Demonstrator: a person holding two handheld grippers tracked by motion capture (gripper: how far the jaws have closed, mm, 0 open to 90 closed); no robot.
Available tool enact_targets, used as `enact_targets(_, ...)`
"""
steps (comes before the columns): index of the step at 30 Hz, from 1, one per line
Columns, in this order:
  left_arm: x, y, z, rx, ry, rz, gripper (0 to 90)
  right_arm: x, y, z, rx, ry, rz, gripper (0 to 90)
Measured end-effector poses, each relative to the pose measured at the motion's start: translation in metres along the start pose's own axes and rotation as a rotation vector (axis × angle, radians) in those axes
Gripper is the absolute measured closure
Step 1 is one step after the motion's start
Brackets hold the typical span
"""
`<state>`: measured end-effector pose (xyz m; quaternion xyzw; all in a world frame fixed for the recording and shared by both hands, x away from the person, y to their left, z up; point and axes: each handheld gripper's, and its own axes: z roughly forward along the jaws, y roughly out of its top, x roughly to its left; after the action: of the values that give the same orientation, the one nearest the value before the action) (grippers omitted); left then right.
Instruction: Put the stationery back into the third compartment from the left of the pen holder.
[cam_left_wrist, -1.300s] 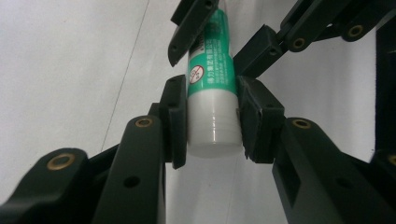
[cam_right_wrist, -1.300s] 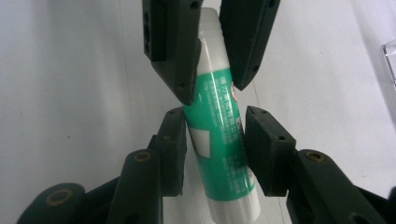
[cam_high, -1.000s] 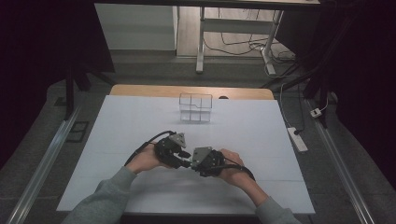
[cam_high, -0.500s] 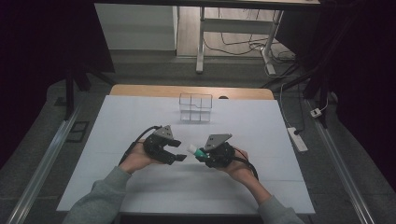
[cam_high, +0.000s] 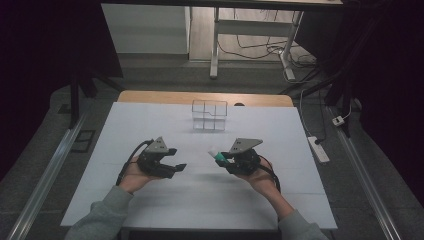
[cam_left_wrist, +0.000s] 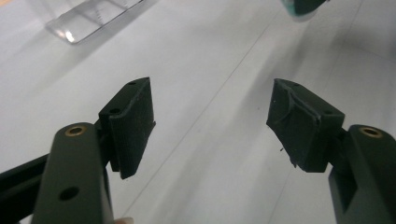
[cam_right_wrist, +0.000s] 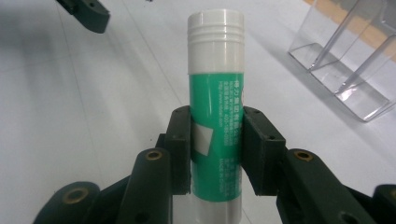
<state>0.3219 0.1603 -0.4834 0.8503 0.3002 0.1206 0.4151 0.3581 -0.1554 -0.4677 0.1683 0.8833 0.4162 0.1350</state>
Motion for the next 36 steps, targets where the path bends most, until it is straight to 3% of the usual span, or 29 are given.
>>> enact_targets(6, -0.001, -0.024, -0.016, -0.018, 0.056, -0.037, 30.7, -0.003, 0.0, -0.005, -0.025, -0.018, 0.012, 65.2)
enact_targets(18, 0.005, -0.06, -0.038, 0.006, 0.138, -0.091, 29.4, -0.007, -0.001, -0.008, -0.058, -0.034, 0.048, 65.1)
enact_targets(32, 0.013, -0.087, -0.056, 0.006, 0.186, -0.15, 28.3, -0.014, 0.001, -0.013, -0.126, -0.077, 0.103, 65.1)
enact_targets(36, 0.013, -0.088, -0.057, 0.005, 0.187, -0.149, 28.1, -0.021, 0.002, -0.012, -0.174, -0.082, 0.161, 65.2)
